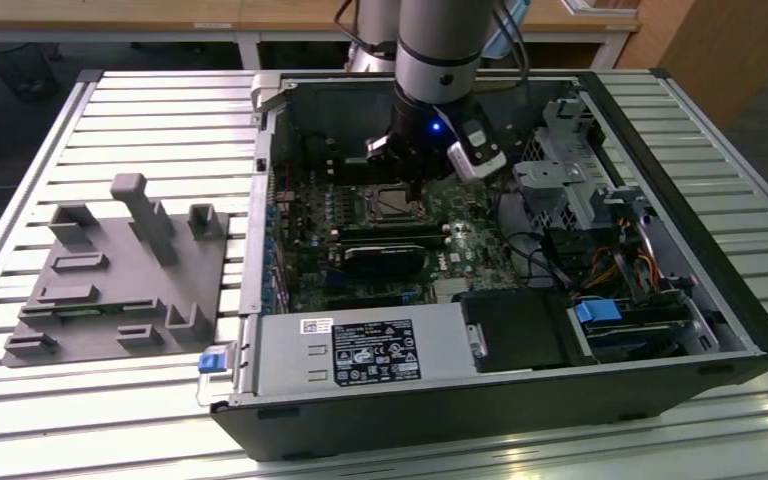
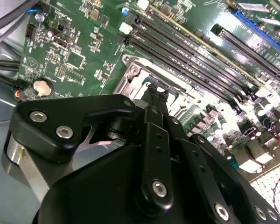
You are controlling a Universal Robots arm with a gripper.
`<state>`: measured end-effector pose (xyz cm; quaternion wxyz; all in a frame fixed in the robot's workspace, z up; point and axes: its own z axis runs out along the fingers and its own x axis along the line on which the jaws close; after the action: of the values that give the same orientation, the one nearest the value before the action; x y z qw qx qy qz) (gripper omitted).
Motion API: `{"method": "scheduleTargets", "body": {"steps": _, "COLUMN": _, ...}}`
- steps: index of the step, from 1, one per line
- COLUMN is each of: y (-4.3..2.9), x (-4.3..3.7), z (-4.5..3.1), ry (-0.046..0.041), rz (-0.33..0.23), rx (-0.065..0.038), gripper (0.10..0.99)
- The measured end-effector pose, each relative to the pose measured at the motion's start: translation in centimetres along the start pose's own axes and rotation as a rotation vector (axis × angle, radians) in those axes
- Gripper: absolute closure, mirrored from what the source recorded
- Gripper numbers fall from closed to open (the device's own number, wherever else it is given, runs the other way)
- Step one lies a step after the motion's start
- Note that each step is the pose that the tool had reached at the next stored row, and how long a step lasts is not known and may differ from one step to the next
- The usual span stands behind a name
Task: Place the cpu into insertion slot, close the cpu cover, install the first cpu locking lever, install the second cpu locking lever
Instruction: 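Install the second cpu locking lever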
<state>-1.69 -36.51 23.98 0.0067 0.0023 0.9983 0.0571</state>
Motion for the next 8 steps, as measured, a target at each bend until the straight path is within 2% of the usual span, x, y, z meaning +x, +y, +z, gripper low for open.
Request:
{"method": "scheduleTargets", "body": {"steps": 4, "y": -0.82, "x": 0.00, "z": 0.05, "ry": -0.0001, "rz": 0.000, "rx": -0.003, "gripper": 0.976}}
{"method": "scheduleTargets", "body": {"steps": 8, "y": -1.07, "x": 0.36, "z": 0.04, "ry": 0.0000, "rz": 0.000, "rx": -0.005, "gripper": 0.976}}
